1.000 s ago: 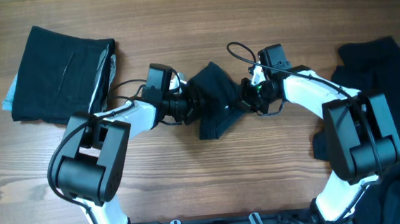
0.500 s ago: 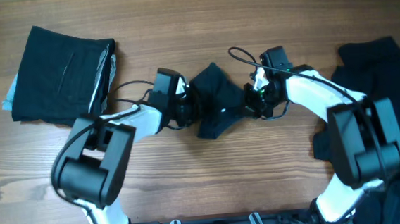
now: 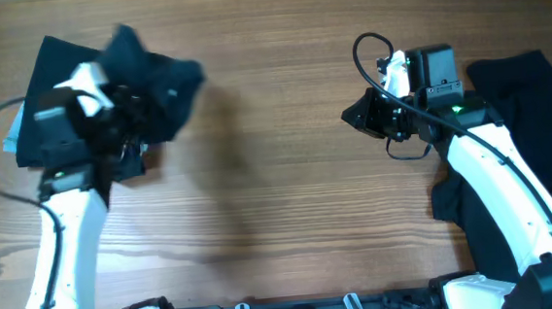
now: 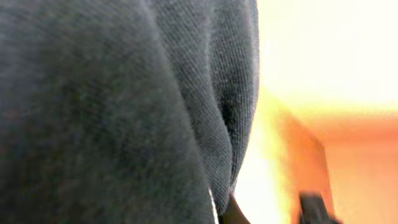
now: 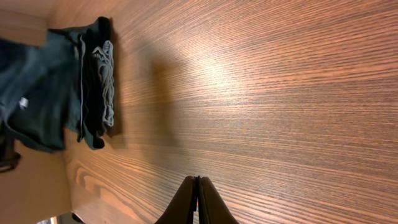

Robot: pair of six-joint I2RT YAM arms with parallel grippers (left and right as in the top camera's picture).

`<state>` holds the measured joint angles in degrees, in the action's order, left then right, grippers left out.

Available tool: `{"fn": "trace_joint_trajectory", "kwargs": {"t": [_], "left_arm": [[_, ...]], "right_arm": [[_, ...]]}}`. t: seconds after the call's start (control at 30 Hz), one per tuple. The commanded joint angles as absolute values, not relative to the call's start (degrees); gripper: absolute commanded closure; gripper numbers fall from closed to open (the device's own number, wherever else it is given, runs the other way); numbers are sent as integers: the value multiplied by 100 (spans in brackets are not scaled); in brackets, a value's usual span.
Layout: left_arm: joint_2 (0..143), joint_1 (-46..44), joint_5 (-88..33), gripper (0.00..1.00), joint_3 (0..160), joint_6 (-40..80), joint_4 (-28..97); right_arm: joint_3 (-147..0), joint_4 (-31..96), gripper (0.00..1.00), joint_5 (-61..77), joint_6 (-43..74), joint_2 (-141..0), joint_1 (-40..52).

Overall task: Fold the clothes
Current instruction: 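Carry the shirt left and place it on the folded stack, then release the shirt on the stack and open the left gripper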

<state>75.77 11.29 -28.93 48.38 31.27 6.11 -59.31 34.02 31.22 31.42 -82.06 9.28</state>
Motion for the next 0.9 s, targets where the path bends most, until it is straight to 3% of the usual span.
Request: {"fn": "trace_joint_trajectory", "kwargs": {"t": [0.0, 0.2, 0.27, 0.3, 0.4, 0.43, 0.6, 0.67, 0.73, 0.77, 0.83, 0.87], "left_arm": [[7848, 1822, -2886, 96, 4917, 2869, -32], [9078, 2574, -2884, 96, 4919, 2867, -987], [9467, 2742, -2880, 82, 4919, 2867, -1245], [9623, 2847, -2884, 57, 4921, 2869, -1297], [9618, 3138, -2910, 34, 4974, 2377, -770], [9511, 3232, -2908, 21, 5074, 2139, -381], [8652, 3721, -2910, 9, 5575, 1691, 1000], [8318, 3854, -2910, 11, 5660, 1691, 1100], [8071, 3879, -2910, 26, 5664, 1691, 1100], [8044, 3865, -2908, 42, 5664, 1688, 1103], [8162, 3806, -2838, 91, 5660, 1667, 1100], [8281, 3798, -2788, 96, 5660, 1667, 1100]], "right_arm": [[-5946, 3365, 93, 3022, 3162, -8162, 934], [-5946, 3395, 93, 3026, 3151, -8162, 934], [-5946, 3400, 93, 3026, 3146, -8162, 934], [-5946, 3400, 93, 3026, 3148, -8162, 934], [-5946, 3398, 91, 3024, 3148, -8162, 934], [-5946, 3398, 91, 3024, 3148, -8162, 934], [-5946, 3395, 91, 2995, 3148, -8162, 934], [-5946, 3393, 91, 2976, 3148, -8162, 934], [-5946, 3393, 91, 2952, 3148, -8162, 934], [-5946, 3393, 91, 2934, 3153, -8162, 934], [-5946, 3393, 91, 2860, 3148, -8162, 934], [-5946, 3393, 91, 2827, 3151, -8162, 934]]}}
